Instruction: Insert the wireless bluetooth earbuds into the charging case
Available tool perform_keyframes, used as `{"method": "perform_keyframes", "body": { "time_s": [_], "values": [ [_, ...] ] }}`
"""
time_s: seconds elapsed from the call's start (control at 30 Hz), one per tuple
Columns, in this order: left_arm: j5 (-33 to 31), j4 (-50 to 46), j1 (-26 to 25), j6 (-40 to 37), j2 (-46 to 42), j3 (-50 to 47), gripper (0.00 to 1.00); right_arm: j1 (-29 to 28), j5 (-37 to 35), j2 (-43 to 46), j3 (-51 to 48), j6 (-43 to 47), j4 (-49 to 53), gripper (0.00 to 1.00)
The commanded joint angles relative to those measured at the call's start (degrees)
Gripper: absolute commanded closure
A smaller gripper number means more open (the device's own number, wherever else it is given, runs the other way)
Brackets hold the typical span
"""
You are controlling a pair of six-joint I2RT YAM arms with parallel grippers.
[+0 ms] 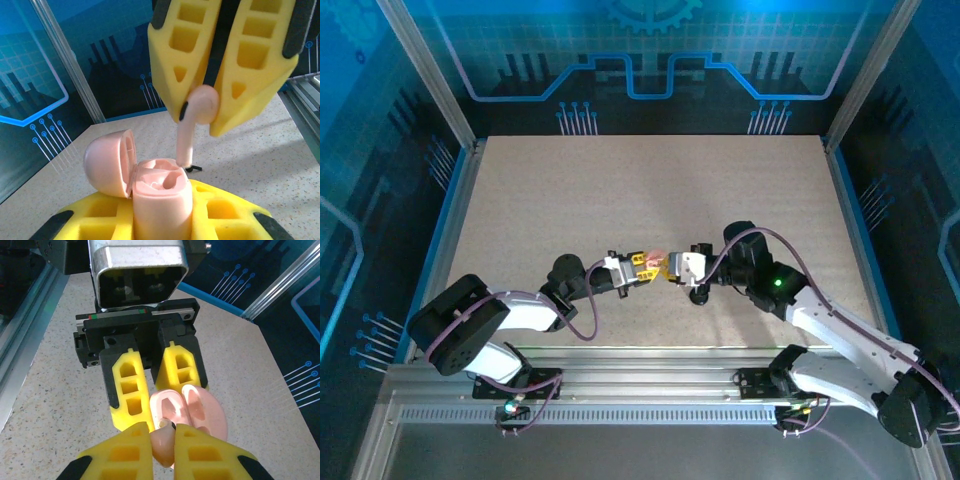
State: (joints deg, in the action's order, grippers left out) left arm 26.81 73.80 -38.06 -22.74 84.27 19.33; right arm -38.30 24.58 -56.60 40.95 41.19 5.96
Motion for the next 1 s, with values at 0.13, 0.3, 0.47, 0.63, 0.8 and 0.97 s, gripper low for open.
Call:
{"method": "perform_keyframes", "body": {
  "time_s": [0.13, 0.3, 0.47, 0.63, 0.8, 0.97],
  "values": [
    [0.00, 0.60, -0.56, -1.78, -1.04, -0.43, 0.88, -0.94, 0.43, -1.32, 1.83, 1.25, -0.24, 0.88],
    [-0.01, 0.47, -0.68, -1.76, -1.27, -0.43, 0.88, -1.04, -1.72, -0.98, 1.17, 1.12, -1.01, 0.88],
    [0.09, 0.38, -0.72, -1.69, -1.28, -0.44, 0.87, -0.97, -3.04, -0.36, 0.50, 0.52, -2.43, 0.89],
    [0.00, 0.59, -0.78, -1.69, -1.24, -0.39, 0.87, -1.03, -2.20, -0.93, 0.54, 1.08, -1.33, 0.89],
    [-0.12, 0.58, -0.77, -1.69, -1.30, -0.44, 0.87, -1.02, -1.50, -0.97, 0.71, 2.38, 0.98, 0.89],
    [-0.09, 0.80, -0.78, -1.60, -1.22, -0.33, 0.87, -1.07, -1.29, -0.93, 0.98, 3.36, 3.07, 0.89]
  ]
}}
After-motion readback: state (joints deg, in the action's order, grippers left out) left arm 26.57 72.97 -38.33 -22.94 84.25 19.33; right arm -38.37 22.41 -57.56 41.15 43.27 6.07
